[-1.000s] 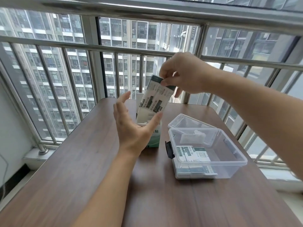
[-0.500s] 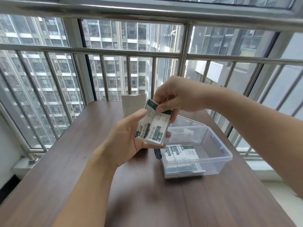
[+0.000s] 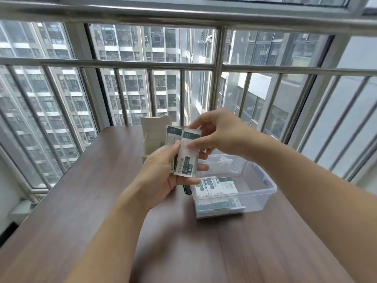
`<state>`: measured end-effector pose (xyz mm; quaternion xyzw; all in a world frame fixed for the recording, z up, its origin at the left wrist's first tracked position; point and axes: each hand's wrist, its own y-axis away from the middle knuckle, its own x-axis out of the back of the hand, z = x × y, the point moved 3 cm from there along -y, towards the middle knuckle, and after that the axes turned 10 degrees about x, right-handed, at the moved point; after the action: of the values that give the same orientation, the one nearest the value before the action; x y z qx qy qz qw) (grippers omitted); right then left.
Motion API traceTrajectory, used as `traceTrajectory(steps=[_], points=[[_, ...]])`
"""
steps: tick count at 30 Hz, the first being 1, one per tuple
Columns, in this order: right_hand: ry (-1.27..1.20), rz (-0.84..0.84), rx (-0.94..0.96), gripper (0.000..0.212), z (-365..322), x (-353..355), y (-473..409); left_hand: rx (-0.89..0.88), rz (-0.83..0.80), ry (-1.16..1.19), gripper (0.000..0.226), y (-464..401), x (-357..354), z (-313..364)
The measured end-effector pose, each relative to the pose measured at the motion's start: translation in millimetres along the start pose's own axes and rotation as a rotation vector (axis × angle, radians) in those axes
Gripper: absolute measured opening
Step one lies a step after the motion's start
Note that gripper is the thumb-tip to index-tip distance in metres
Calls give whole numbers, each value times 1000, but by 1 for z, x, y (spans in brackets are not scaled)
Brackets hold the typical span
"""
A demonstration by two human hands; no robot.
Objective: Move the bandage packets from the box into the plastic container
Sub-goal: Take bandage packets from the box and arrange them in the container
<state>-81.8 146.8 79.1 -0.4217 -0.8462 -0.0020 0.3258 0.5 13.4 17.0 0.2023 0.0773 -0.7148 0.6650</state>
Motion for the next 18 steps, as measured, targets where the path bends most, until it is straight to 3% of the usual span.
traceTrajectory(steps=[6,18], points=[[-162,-69,-107,12,17,5,10,78,-68,64,38,1,-3,-3],[-305,-189,-36,19,16,19,13,116,-130,54,39,2,1,-4]])
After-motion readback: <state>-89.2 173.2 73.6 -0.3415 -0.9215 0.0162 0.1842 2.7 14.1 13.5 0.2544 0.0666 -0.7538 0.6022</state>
